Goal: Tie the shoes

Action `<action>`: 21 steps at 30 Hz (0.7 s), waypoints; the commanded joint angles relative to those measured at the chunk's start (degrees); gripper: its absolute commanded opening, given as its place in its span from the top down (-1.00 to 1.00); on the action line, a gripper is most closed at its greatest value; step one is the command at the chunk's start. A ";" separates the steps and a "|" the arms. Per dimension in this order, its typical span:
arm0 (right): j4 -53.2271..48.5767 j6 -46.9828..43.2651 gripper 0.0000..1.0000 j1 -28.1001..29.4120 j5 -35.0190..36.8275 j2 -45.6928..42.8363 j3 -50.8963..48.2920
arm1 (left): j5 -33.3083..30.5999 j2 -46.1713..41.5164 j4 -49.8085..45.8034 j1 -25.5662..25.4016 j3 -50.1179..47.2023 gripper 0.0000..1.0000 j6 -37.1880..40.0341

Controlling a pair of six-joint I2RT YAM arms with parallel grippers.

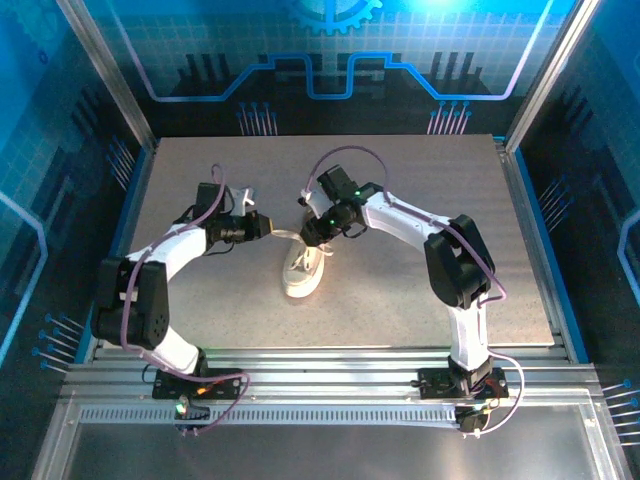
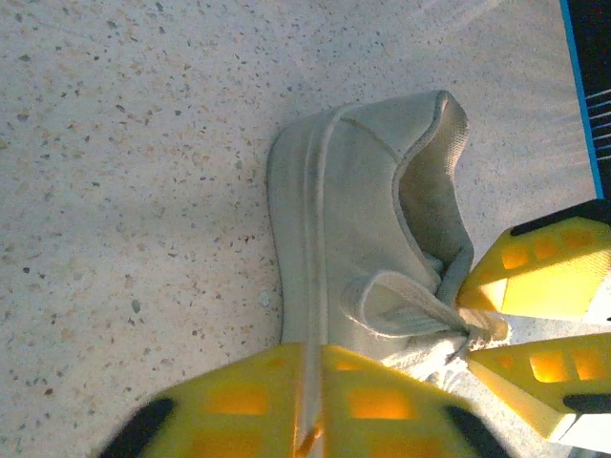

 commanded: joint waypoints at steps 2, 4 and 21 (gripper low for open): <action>-3.99 -2.13 0.16 -1.77 1.15 -6.19 1.58 | -1.97 -5.23 -7.76 0.41 3.09 0.33 6.19; -3.92 -2.17 0.13 -3.07 0.89 -8.37 -0.27 | -3.49 -6.37 -10.68 0.41 5.24 0.16 9.11; 9.33 7.50 0.11 -6.85 -5.79 -13.82 -23.80 | -7.67 10.90 -16.94 -4.67 21.50 0.20 32.86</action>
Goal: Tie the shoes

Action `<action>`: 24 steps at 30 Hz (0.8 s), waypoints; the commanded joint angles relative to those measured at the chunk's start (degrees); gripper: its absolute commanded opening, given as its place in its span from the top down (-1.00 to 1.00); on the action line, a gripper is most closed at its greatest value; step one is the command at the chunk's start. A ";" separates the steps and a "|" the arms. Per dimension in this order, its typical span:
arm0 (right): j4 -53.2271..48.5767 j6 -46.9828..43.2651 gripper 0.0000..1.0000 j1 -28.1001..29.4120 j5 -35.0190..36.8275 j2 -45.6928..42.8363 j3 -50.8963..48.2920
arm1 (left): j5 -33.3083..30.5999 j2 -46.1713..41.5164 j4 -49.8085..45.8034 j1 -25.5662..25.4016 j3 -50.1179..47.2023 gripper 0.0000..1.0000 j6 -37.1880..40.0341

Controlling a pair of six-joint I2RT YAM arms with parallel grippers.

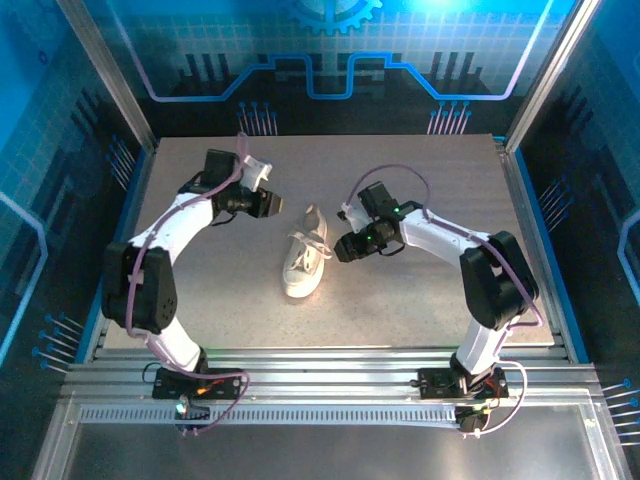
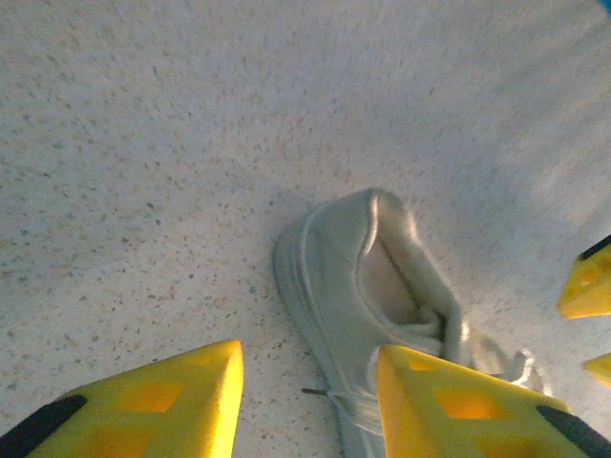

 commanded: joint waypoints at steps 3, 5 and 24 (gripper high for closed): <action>6.39 4.41 0.11 0.60 -5.13 2.57 -0.34 | 0.70 5.32 -4.24 -1.41 2.14 0.20 9.17; 7.15 5.40 0.11 0.66 -6.53 3.81 0.17 | 3.62 6.21 -3.83 -1.49 1.54 0.20 9.81; 10.26 6.04 0.72 1.98 -7.27 7.51 2.55 | -2.84 -0.17 -6.54 -6.59 -9.96 0.12 5.50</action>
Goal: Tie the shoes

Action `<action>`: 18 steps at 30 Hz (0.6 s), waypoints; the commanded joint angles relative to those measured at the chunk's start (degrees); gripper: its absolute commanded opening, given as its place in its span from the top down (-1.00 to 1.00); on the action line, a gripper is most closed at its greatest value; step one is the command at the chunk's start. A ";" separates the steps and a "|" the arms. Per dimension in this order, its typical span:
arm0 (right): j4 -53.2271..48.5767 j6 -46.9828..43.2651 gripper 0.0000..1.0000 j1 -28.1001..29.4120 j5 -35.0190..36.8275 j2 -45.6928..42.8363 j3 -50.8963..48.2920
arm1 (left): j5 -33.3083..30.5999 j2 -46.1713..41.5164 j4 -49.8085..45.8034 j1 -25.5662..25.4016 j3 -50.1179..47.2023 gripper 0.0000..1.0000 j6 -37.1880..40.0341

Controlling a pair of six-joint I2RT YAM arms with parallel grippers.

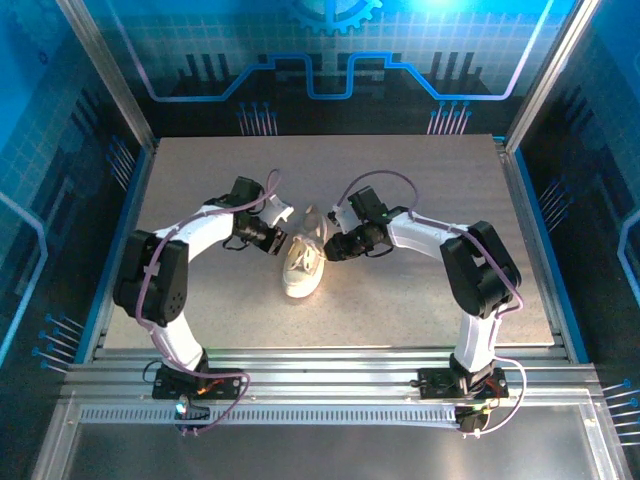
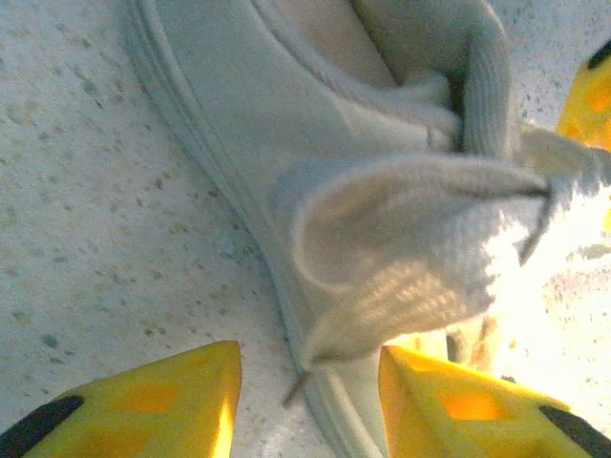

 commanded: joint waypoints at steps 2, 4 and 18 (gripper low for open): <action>0.74 -0.96 0.87 0.46 0.21 0.75 2.18 | -2.08 -3.44 0.03 -0.54 -2.31 0.08 -0.48; 0.48 -1.46 0.99 0.32 0.70 0.71 2.61 | -3.48 -3.98 -0.04 -0.51 -2.37 0.02 1.12; -4.84 -4.85 1.00 0.20 3.38 1.01 6.06 | -5.90 -7.47 3.24 3.83 -0.10 -0.14 24.80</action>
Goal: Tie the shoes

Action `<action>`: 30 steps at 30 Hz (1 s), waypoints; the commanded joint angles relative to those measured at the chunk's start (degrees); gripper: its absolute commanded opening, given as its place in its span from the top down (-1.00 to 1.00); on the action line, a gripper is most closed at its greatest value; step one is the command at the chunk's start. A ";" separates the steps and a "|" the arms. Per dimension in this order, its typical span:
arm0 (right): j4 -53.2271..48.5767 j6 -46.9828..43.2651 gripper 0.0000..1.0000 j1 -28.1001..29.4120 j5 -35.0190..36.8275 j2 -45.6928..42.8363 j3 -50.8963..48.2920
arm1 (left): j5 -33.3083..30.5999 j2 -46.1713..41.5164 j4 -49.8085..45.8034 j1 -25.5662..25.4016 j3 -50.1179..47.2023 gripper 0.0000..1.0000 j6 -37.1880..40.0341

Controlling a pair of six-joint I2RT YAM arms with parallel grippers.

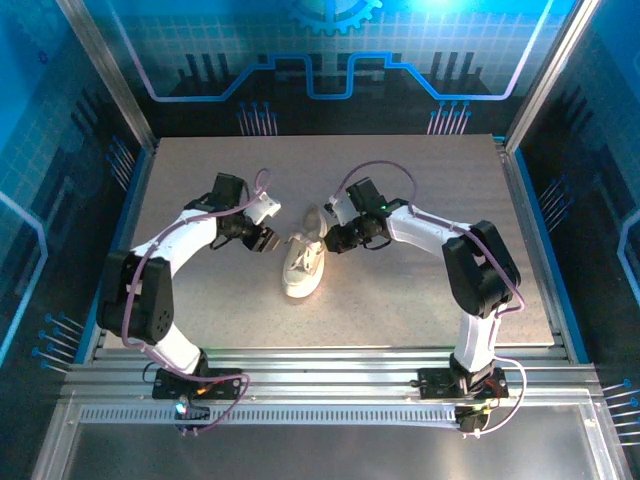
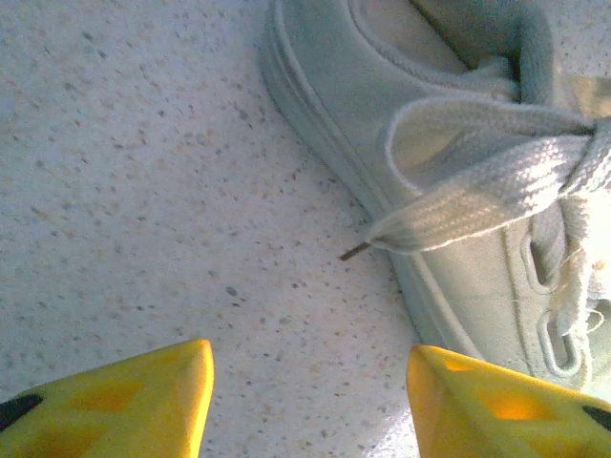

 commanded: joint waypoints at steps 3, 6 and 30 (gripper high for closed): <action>-2.74 -1.50 1.00 0.20 1.21 1.20 1.91 | 1.02 4.10 3.92 0.03 4.23 -0.13 14.22; -3.72 -1.67 1.00 0.21 1.50 1.57 2.57 | 3.99 7.77 2.76 0.11 7.19 -0.13 20.65; -7.92 -2.96 1.00 0.62 3.31 2.67 5.98 | 2.96 9.76 6.02 -6.46 5.69 -0.21 39.05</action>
